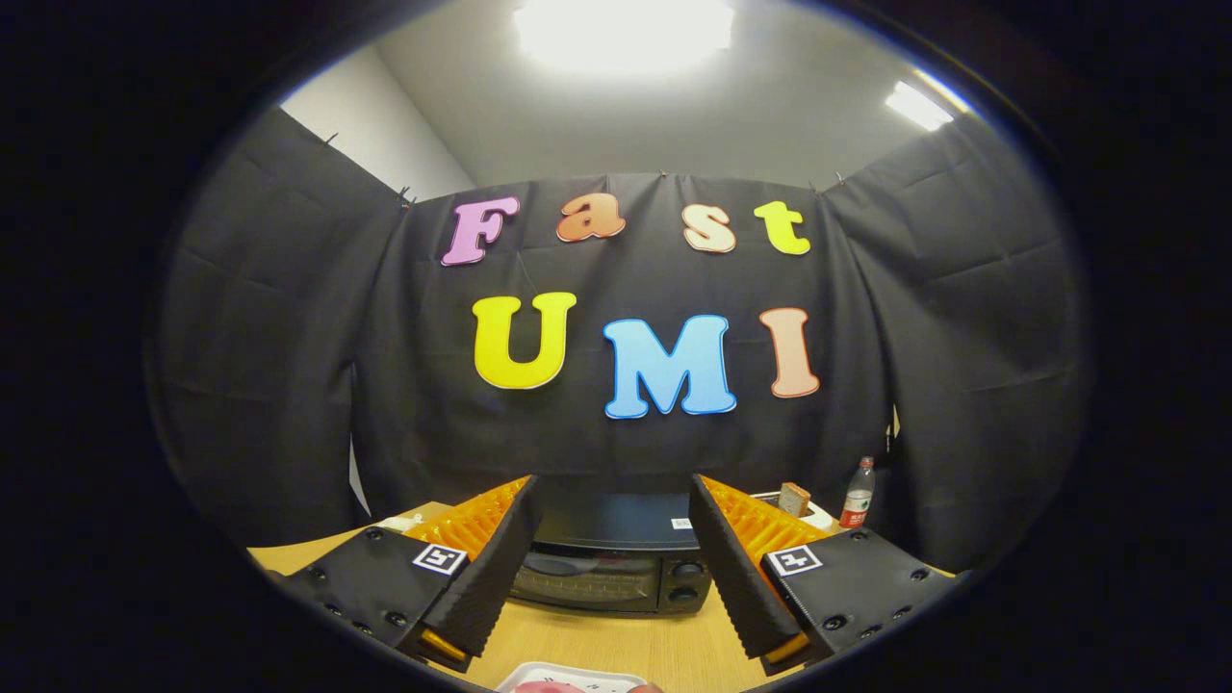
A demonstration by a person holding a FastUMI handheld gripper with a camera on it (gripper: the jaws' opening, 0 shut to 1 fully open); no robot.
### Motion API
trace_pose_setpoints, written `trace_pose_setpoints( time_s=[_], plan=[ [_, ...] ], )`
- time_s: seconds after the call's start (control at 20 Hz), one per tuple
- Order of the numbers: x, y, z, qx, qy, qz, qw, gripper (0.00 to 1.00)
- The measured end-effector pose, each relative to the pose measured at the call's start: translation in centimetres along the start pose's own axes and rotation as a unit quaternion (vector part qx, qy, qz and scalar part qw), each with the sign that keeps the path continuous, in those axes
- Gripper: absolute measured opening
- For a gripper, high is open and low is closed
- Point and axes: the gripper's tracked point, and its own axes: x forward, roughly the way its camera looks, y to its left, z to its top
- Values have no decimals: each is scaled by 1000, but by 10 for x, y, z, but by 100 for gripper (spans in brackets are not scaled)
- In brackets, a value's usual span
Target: Open the toaster oven, put the food inside, and close the toaster oven door.
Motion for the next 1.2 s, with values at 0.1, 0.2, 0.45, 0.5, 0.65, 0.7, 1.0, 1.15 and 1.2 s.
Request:
trace_pose_setpoints(
  time_s=[0.1, 0.2, 0.45, 0.5, 0.65, 0.7, 1.0, 1.15, 1.2],
  plan=[
    [17, 9, -7, 4, 4, 8, 1000, 97],
    [32, 20, -17, 9, 14, 15, 1000, 97],
    [71, 42, -52, 19, 48, 25, 998, 97],
    [80, 45, -59, 20, 54, 26, 998, 97],
    [102, 54, -85, 25, 77, 23, 996, 97],
    [108, 57, -94, 27, 87, 22, 996, 97],
    [142, 70, -134, 36, 128, 17, 991, 97],
    [151, 74, -156, 35, 151, 14, 988, 97],
    [154, 74, -164, 35, 160, 11, 986, 96]
  ],
)
